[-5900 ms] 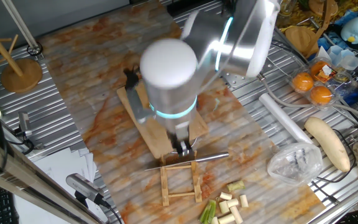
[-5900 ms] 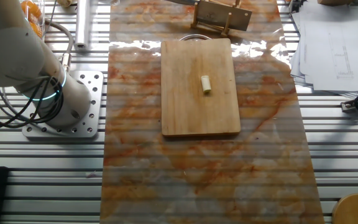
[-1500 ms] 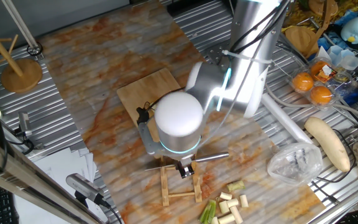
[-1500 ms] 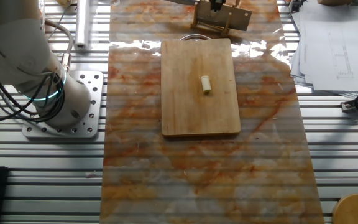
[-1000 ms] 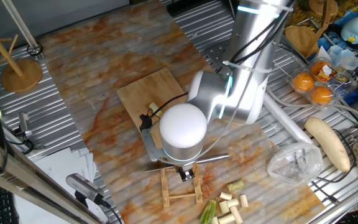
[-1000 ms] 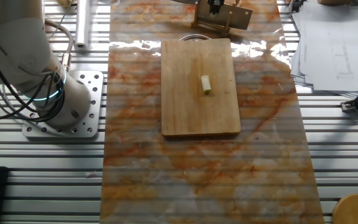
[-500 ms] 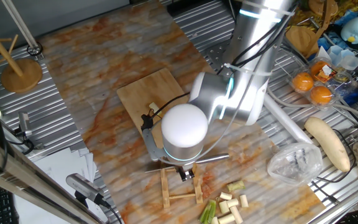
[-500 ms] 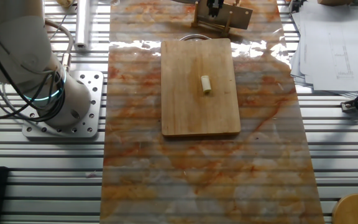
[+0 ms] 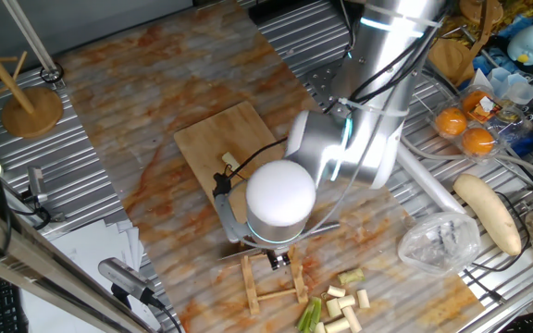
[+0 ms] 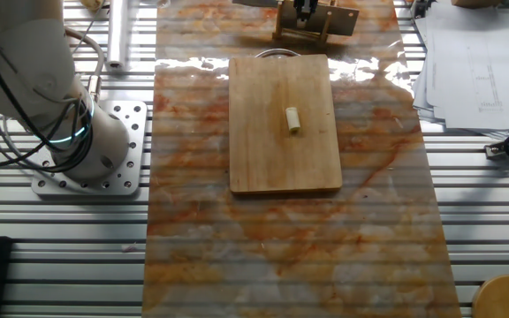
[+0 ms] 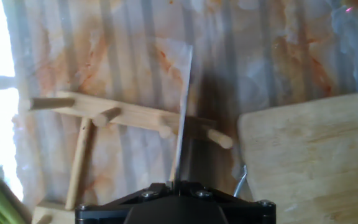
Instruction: Chop the scallions
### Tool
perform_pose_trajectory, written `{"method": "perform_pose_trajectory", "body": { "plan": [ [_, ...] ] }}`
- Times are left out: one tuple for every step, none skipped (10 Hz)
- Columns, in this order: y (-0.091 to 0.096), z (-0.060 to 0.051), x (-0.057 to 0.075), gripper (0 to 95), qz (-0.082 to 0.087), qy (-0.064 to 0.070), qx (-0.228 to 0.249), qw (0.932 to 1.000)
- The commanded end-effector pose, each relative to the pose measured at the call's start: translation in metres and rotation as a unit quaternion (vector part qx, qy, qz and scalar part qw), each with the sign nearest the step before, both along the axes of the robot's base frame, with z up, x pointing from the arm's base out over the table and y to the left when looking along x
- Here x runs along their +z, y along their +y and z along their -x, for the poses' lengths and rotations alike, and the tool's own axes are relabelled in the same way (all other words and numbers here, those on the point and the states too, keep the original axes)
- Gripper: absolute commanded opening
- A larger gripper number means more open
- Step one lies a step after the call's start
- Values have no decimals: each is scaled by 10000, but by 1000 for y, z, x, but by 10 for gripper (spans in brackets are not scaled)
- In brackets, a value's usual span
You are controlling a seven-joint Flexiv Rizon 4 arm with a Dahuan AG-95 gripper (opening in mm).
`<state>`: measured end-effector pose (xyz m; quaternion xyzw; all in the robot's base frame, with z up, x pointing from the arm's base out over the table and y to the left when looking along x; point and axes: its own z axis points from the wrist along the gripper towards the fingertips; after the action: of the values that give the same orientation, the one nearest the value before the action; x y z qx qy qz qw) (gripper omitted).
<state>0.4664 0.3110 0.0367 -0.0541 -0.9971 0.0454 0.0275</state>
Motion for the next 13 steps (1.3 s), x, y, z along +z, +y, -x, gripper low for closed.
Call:
{"method": "perform_pose_trajectory", "body": {
  "plan": [
    [-4, 2, 5, 0, -97, -43, 11, 9999],
    [-14, 4, 14, 0, -258, -77, 61, 9996],
    [-20, 5, 24, 0, -381, -75, 43, 9992],
    [-26, 3, 35, 0, -465, -49, 53, 9989],
    [-35, -1, 54, 0, -564, 1, 82, 9984],
    [-40, -5, 67, 0, -622, 38, 107, 9980],
    [-44, -8, 87, 0, -695, 94, 148, 9974],
    [-49, -12, 103, 0, -763, 148, 161, 9968],
    [-53, -17, 122, 0, -829, 250, 174, 9961],
    [-56, -20, 133, 0, -784, 335, 258, 9960],
    [-60, -21, 136, 0, -624, 383, 436, 9964],
    [-66, -22, 132, 0, -604, 421, 483, 9961],
    [-74, -24, 128, 0, -598, 429, 506, 9960]
  ]
}}
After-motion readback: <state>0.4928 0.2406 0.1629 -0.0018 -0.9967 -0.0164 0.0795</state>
